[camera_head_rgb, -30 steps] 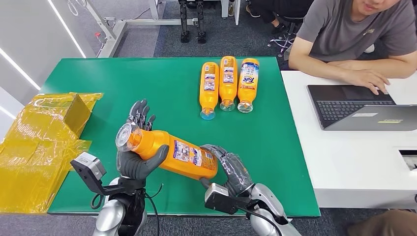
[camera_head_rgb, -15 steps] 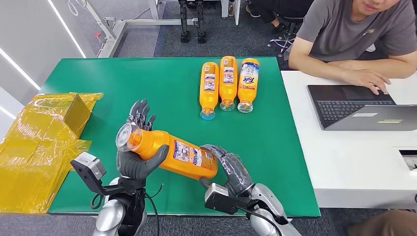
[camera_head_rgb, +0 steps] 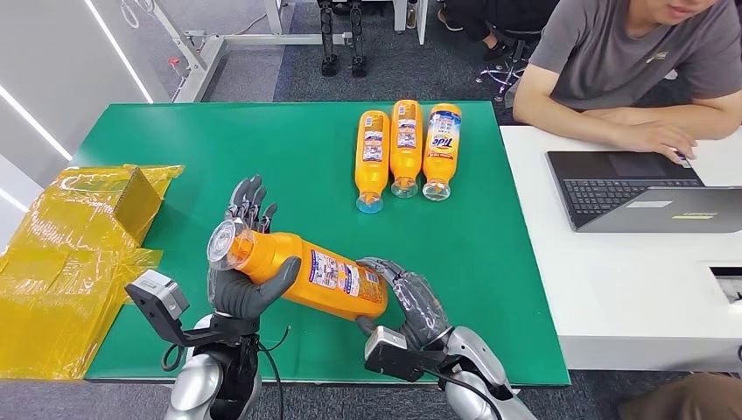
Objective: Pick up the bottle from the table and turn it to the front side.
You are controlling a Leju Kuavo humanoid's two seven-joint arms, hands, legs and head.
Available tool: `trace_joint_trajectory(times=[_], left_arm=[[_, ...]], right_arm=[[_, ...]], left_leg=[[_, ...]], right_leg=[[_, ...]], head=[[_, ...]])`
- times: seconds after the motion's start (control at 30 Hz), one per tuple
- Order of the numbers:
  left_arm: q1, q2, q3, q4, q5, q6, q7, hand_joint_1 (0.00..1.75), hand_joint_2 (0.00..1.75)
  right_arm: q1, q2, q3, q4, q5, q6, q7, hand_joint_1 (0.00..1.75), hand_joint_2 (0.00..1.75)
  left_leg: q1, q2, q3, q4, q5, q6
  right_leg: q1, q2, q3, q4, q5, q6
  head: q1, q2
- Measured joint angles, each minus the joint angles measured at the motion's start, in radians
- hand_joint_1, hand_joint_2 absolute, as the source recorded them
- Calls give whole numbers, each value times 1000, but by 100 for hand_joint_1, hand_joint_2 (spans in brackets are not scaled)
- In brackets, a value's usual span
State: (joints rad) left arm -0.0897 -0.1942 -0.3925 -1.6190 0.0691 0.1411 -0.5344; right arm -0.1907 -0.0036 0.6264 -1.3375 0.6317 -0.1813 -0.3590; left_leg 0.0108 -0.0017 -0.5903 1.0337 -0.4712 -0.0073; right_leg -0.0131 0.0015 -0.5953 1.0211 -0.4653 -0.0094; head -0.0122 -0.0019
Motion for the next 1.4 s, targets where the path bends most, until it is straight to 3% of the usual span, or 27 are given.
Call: trace_joint_trajectory(times=[0.4, 0.57, 0.9, 0.93, 1.03, 1.07, 1.4], left_arm=[[1, -1, 1, 0, 7, 6, 0, 0, 175], [36, -7, 27, -16, 54, 41, 7, 0, 175], [59, -8, 54, -31, 60, 38, 10, 0, 175], [59, -8, 55, -31, 59, 37, 11, 24, 175], [58, -8, 57, -31, 56, 32, 11, 155, 175], [58, -8, 57, -31, 54, 29, 10, 175, 175], [57, -8, 58, -37, 55, 6, 1, 175, 175]], right_arm=[[1, 0, 0, 0, -5, -8, -6, 175, 175], [10, 31, 1, -5, -6, -88, -28, 175, 175], [16, 61, 5, -17, 9, -105, -14, 175, 175], [18, 62, 5, -20, 9, -106, -13, 175, 175], [22, 62, 5, -30, 14, -107, -8, 175, 175], [23, 62, 5, -33, 15, -107, -7, 175, 175], [24, 62, 5, -43, 18, -104, -1, 175, 175]], left_leg=[[0, 0, 0, 0, 0, 0], [0, 1, 0, 0, 0, 0], [0, 0, -1, 0, 0, 0], [0, 0, -1, 0, 0, 0], [0, 0, -1, 0, 0, 0], [0, 0, -1, 0, 0, 0], [0, 0, -1, 0, 0, 0]], right_leg=[[0, 0, 0, 0, 0, 0], [0, 1, 0, 0, 0, 0], [0, 0, 0, 0, 0, 0], [0, 0, 0, 0, 0, 0], [0, 0, 0, 0, 0, 0], [0, 0, 0, 0, 0, 0], [0, 0, 0, 0, 0, 0]], head=[[0, 0], [0, 0], [0, 0], [0, 0], [0, 0], [0, 0], [0, 0]])
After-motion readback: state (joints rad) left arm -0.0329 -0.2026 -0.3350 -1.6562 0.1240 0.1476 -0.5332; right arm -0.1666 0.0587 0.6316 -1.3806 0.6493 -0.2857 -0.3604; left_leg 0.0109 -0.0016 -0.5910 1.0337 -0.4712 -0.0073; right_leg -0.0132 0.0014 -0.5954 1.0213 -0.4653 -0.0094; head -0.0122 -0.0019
